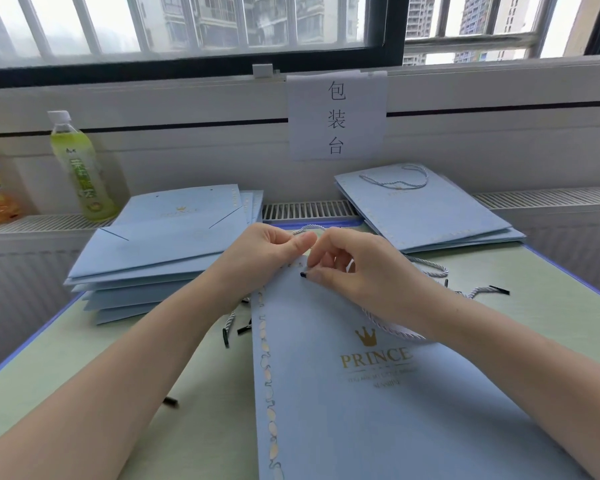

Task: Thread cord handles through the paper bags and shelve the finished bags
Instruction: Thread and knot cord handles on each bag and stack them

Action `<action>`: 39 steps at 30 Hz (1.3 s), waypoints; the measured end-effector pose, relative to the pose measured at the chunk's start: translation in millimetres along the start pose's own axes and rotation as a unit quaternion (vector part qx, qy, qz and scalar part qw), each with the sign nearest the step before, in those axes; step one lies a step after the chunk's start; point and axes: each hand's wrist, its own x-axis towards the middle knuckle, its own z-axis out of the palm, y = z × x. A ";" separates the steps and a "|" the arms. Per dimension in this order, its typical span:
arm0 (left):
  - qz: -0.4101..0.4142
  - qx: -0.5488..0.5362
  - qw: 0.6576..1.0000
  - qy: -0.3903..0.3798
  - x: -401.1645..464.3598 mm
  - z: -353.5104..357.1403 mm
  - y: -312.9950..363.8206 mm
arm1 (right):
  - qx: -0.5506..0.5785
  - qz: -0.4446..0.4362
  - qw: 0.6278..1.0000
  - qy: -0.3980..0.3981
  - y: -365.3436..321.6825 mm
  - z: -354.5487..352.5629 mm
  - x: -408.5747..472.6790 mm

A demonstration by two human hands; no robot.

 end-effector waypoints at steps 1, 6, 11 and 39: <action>0.000 0.001 1.000 0.000 0.0 -0.4 0.2 | 0.016 0.006 1.000 -0.004 0.4 -0.7 0.8; 0.027 0.065 0.997 0.015 1.6 0.1 0.1 | 0.047 0.025 0.998 -0.045 1.8 -4.6 0.3; 0.067 0.169 0.981 0.062 2.3 5.7 -1.4 | 0.011 0.019 0.998 -0.065 -0.7 -8.5 0.9; 0.114 0.049 0.990 0.074 -10.5 19.4 28.1 | 0.069 0.012 0.996 0.060 -5.1 -28.4 5.7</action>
